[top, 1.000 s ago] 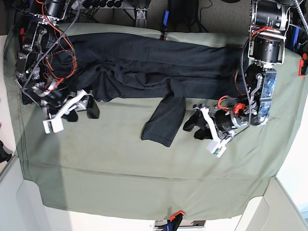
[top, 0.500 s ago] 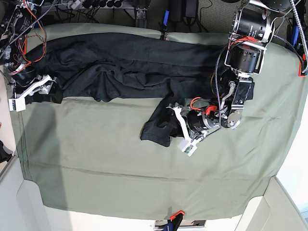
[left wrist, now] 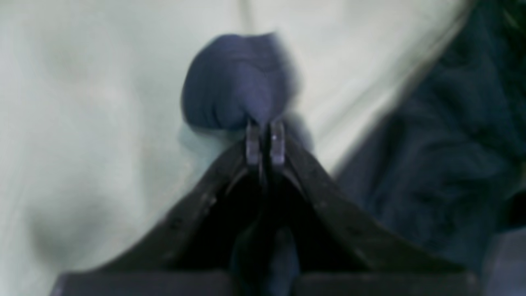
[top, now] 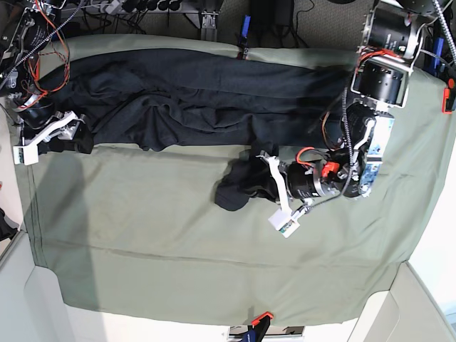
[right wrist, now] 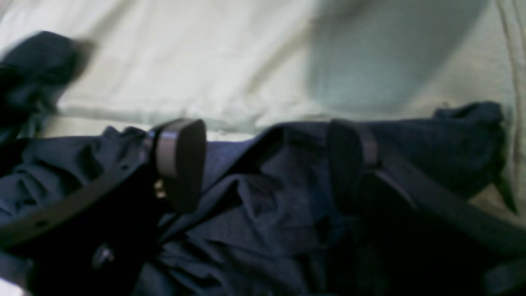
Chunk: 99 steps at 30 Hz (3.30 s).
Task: Fold the T-shirt properly
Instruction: 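Grasp the sleeve cuff with the left gripper and tuck it onto the body, then release the cuff and move the left gripper to the strip's end, then grasp the strip's end with the left gripper and lift it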
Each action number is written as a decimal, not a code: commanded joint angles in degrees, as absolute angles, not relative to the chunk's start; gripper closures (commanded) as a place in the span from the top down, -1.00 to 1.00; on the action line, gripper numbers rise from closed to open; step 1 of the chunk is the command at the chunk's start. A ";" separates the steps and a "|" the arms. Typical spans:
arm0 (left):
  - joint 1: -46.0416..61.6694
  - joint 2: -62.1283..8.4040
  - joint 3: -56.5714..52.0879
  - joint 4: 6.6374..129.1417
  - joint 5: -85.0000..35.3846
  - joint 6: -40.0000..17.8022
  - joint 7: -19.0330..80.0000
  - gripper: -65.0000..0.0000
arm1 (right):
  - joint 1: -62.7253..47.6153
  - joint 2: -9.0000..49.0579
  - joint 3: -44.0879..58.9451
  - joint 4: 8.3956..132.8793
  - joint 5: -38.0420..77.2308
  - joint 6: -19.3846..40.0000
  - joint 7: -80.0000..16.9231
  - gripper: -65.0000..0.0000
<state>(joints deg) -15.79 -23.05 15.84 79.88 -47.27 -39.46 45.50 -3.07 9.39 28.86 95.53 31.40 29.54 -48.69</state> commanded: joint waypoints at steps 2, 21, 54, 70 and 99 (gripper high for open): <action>-14.02 -26.87 13.54 88.90 -49.17 -40.00 46.85 -1.00 | -2.42 10.04 29.02 96.53 31.88 29.80 -47.31 0.38; 13.76 -36.38 -4.51 107.24 -44.73 -40.00 49.80 -1.00 | -2.42 11.70 29.02 96.53 31.92 29.80 -46.33 0.38; 19.18 -30.13 -30.39 76.42 -62.98 -40.00 48.86 0.20 | -2.57 11.57 29.02 96.53 31.97 29.80 -46.33 0.38; 19.22 -23.49 -29.82 76.69 -72.53 -40.00 56.88 0.20 | -2.57 11.38 29.02 96.53 32.38 29.80 -46.54 0.38; 19.18 -21.93 -26.30 90.48 -52.56 -40.00 45.45 -1.00 | -2.57 11.27 29.02 96.53 32.36 29.80 -46.28 0.38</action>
